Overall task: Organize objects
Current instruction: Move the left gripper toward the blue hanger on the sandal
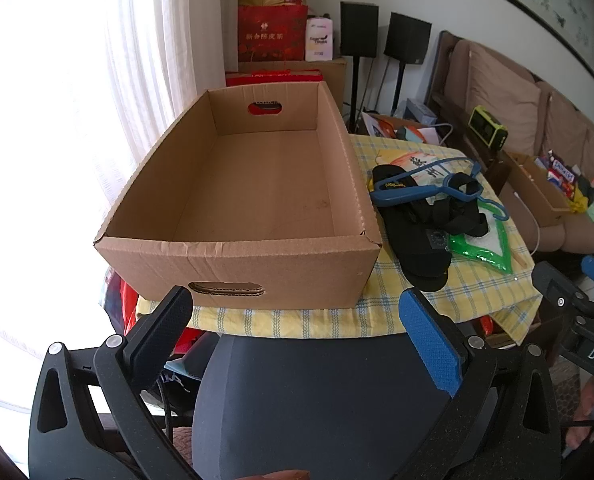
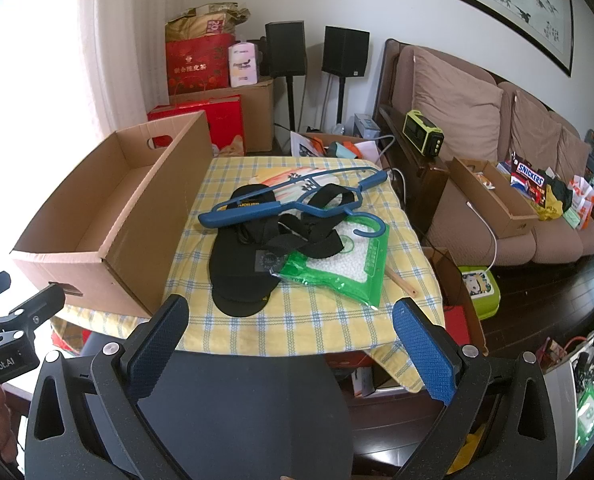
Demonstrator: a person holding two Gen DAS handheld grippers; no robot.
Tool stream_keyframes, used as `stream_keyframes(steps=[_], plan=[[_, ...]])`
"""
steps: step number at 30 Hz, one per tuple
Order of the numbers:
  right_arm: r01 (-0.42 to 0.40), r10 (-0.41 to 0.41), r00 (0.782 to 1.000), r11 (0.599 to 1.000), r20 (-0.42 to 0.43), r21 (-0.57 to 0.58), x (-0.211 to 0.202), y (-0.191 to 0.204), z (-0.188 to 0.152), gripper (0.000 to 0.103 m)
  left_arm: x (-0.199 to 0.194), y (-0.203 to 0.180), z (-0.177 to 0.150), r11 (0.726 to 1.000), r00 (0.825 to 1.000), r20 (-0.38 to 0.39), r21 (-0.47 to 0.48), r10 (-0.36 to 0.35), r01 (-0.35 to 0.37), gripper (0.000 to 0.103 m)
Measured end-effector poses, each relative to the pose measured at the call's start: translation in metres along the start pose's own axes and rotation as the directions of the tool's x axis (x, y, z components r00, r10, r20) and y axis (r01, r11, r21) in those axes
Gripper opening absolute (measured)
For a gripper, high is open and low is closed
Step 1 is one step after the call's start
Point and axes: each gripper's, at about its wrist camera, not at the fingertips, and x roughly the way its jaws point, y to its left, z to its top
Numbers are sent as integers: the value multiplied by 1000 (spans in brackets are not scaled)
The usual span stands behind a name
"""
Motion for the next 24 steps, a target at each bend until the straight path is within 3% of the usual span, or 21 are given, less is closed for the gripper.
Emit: stream_keyframes(steps=[12, 24], plan=[[6, -6, 1000, 1000, -10, 6, 8, -8, -2, 103, 7, -8, 6, 999, 1000, -2, 37, -12, 12, 103], [51, -53, 998, 997, 27, 59, 21, -60, 11, 103, 9, -28, 41, 987, 983, 81, 25, -162, 161, 103]])
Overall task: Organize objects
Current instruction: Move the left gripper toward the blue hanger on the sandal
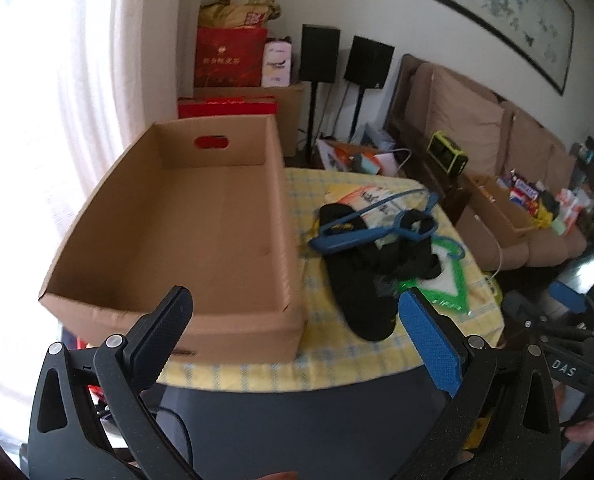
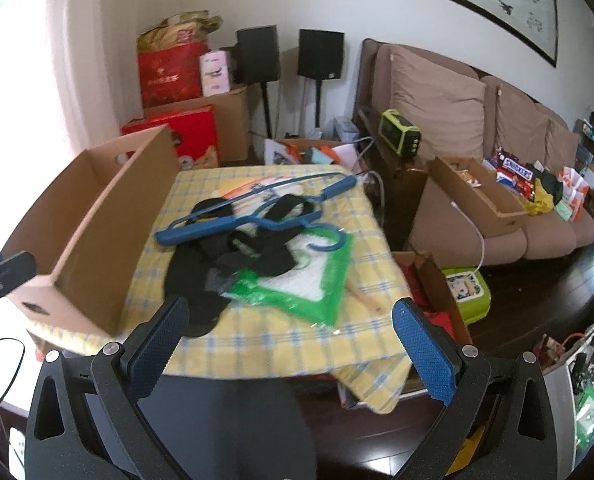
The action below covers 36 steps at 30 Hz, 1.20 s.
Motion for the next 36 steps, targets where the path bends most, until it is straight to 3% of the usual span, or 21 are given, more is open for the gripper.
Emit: stream_keyframes(steps=[6, 11, 14, 18, 19, 25, 31, 36], plan=[[23, -21, 1000, 997, -23, 75, 18, -33, 9, 103, 17, -19, 16, 999, 1000, 13, 38, -16, 15, 103], [57, -51, 997, 992, -56, 112, 39, -55, 19, 100, 41, -40, 30, 994, 997, -21, 77, -81, 82, 103], [64, -55, 995, 991, -85, 116, 56, -64, 26, 96, 56, -53, 40, 988, 991, -41, 83, -128, 131, 103], [6, 22, 987, 985, -161, 172, 85, -73, 34, 81, 87, -72, 60, 983, 982, -97, 68, -164, 170, 103], [1, 30, 985, 984, -172, 177, 90, -73, 33, 75, 97, -77, 67, 984, 981, -115, 67, -159, 167, 103], [-5, 48, 972, 983, -231, 184, 118, -71, 37, 63, 148, -91, 95, 988, 978, -175, 85, -112, 129, 102], [-5, 63, 963, 976, -262, 216, 139, -77, 42, 62, 194, -99, 113, 989, 974, -227, 135, -28, 60, 100], [-12, 84, 954, 970, -289, 243, 151, -80, 44, 58, 242, -99, 118, 986, 939, -344, 160, 10, 48, 95]])
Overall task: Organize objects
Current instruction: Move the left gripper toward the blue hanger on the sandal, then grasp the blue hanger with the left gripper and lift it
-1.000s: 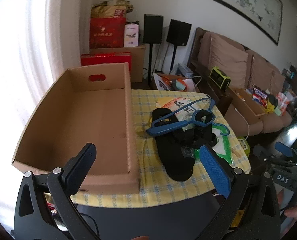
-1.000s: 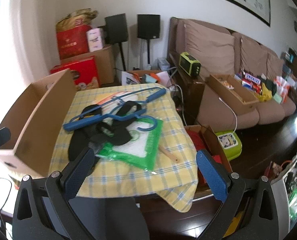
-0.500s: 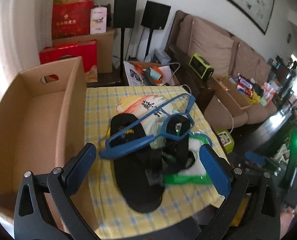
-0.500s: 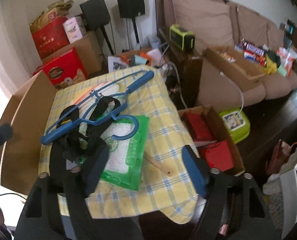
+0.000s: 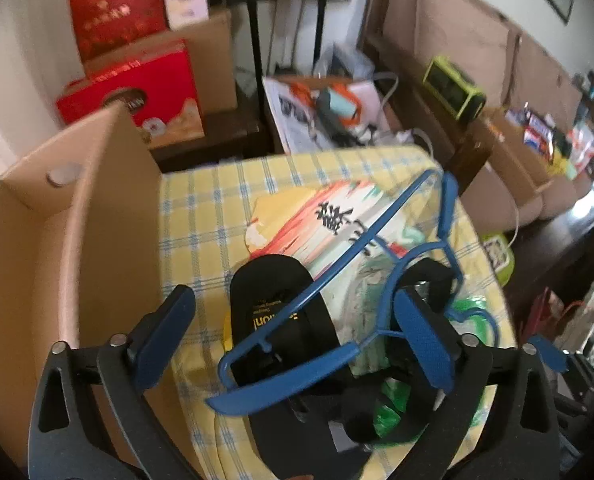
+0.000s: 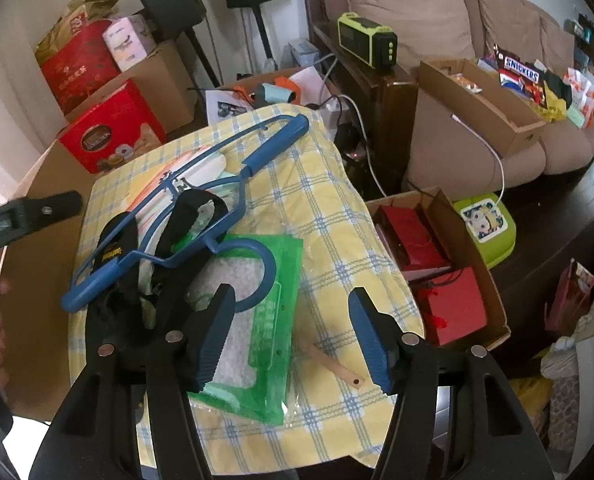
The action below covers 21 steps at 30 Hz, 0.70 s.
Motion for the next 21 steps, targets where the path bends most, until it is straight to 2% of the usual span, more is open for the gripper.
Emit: stream_keyframes(steps=[2, 4, 6, 9, 17, 21], plan=[[-13, 13, 1000, 1000, -16, 7, 5, -1, 2, 55, 12, -4, 3, 999, 999, -23, 37, 37, -36, 86], [-15, 15, 1000, 1000, -25, 10, 9, -2, 3, 55, 21, -10, 2, 995, 997, -35, 78, 61, -58, 86], [-13, 14, 999, 1000, -31, 10, 12, -3, 4, 55, 24, -12, 1, 996, 998, -48, 86, 42, -38, 86], [-19, 19, 999, 1000, -36, 16, 15, -4, 5, 55, 27, -16, -1, 995, 995, -81, 78, -50, 57, 86], [-26, 27, 998, 1000, -49, 12, 21, -2, 10, 55, 47, -39, 3, 986, 990, -136, 158, -38, 60, 86], [-25, 26, 997, 1000, -67, 11, 27, 0, 11, 54, 59, -49, 4, 981, 985, -173, 188, -10, 43, 86]])
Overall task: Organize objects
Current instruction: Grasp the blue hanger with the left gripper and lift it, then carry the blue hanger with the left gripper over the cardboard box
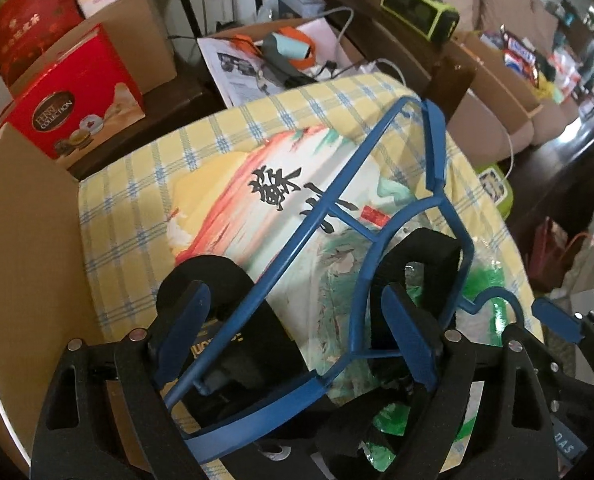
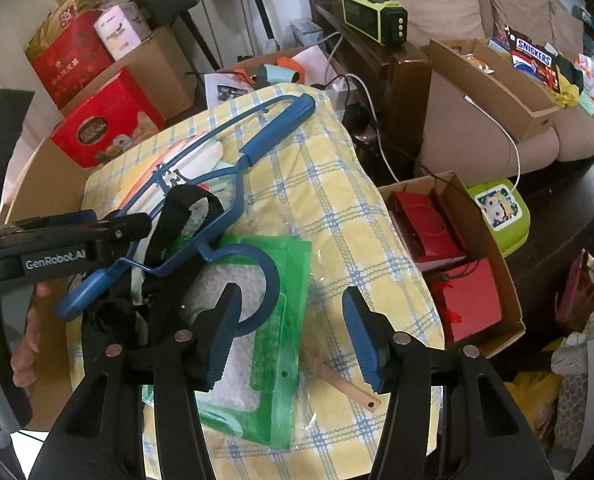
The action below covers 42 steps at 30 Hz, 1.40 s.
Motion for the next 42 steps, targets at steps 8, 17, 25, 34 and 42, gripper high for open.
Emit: stream_keyframes(steps=[8, 17, 25, 34, 42], plan=[[-19, 18, 1000, 1000, -19, -15, 5, 4, 0, 34, 12, 1, -1, 1000, 999, -31, -21, -21, 20, 72], [-2, 3, 1000, 1000, 13, -23, 2, 9, 3, 18, 1, -10, -5, 999, 1000, 1, 32, 0, 0, 60], [37, -31, 993, 998, 112, -51, -35, 11, 10, 16, -38, -16, -7, 999, 995, 92, 31, -26, 23, 57], [5, 13, 985, 995, 169, -104, -81, 31, 14, 15, -98, -9, -24, 1000, 978, 207, 8, 23, -26, 55], [-52, 89, 974, 983, 208, -176, -114, 67, 10, 15, -157, 14, -60, 998, 948, 312, -34, 65, -57, 54]])
